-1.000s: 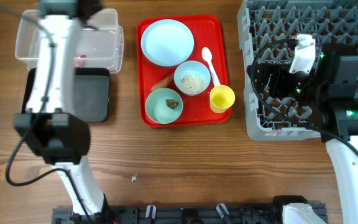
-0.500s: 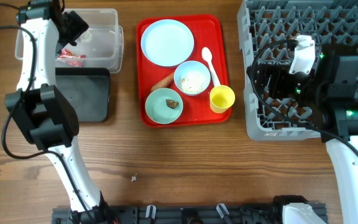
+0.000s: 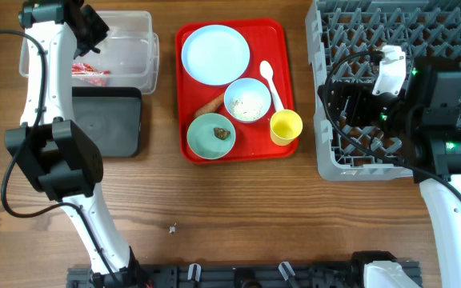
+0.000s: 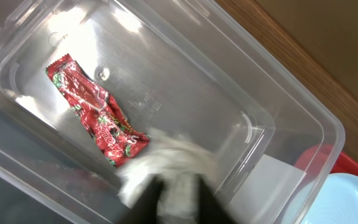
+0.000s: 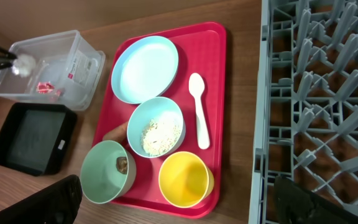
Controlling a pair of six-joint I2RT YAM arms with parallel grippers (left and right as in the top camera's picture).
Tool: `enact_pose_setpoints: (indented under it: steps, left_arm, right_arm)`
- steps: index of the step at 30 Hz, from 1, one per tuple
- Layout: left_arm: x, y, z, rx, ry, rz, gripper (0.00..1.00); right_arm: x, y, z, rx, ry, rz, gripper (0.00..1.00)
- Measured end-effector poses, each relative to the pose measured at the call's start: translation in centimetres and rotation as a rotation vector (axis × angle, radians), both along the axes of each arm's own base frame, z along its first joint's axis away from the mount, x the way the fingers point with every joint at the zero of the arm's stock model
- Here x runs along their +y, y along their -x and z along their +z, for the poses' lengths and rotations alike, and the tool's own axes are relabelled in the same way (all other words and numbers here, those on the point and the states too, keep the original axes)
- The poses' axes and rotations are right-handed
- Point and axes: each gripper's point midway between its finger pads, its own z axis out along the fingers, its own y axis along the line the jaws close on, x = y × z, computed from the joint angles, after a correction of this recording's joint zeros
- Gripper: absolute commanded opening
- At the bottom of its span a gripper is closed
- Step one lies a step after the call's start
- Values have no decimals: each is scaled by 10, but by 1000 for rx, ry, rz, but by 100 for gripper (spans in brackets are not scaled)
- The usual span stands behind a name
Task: Sort waste into correct bins and load items into the dishwasher rack
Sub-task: 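Carry the red wrapper left and drop it into the clear bin, then move the left gripper to the green bowl and grasp its rim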
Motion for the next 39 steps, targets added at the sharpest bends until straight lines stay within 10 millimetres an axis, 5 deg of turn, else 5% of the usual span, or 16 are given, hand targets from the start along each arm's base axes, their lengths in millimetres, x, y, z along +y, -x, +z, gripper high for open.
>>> enact_pose_setpoints:
  steps: [1, 2, 4, 5, 9, 11, 13, 20, 27, 33, 39]
  left_arm:
    - [-1, 0, 0, -1, 2, -3, 52]
    - [-1, -1, 0, -3, 3, -13, 61]
    - [-6, -3, 1, -11, 25, -26, 96]
    - [-9, -3, 1, -13, 41, -35, 99]
    - [-23, -5, 1, -22, 110, -75, 99]
    - [-33, -5, 2, -28, 153, -124, 79]
    - [-46, -2, 2, -21, 201, -190, 72]
    - [-86, 33, 11, 72, 288, -332, 83]
    - [-126, 97, 45, 203, 293, -408, 88]
    - [-171, 141, 35, 386, 135, -518, 85]
    - [-249, 172, 9, 451, 24, -699, 81]
  right_arm:
    - [0, 0, 0, 0, 0, 0, 100]
    - [0, 0, 0, 1, 0, 0, 100]
    - [0, 0, 0, 1, -1, 0, 100]
    - [0, 0, 0, 1, -1, 0, 100]
    - [0, 0, 0, 1, -1, 0, 100]
    - [0, 0, 0, 1, -1, 0, 100]
    - [0, 0, 0, 1, -1, 0, 100]
    - [0, 0, 0, 1, 0, -1, 100]
    - [-1, 0, 0, 0, 2, -3, 100]
    - [-1, 0, 0, 0, 2, -3, 100]
    - [-1, 0, 0, 1, 2, -3, 100]
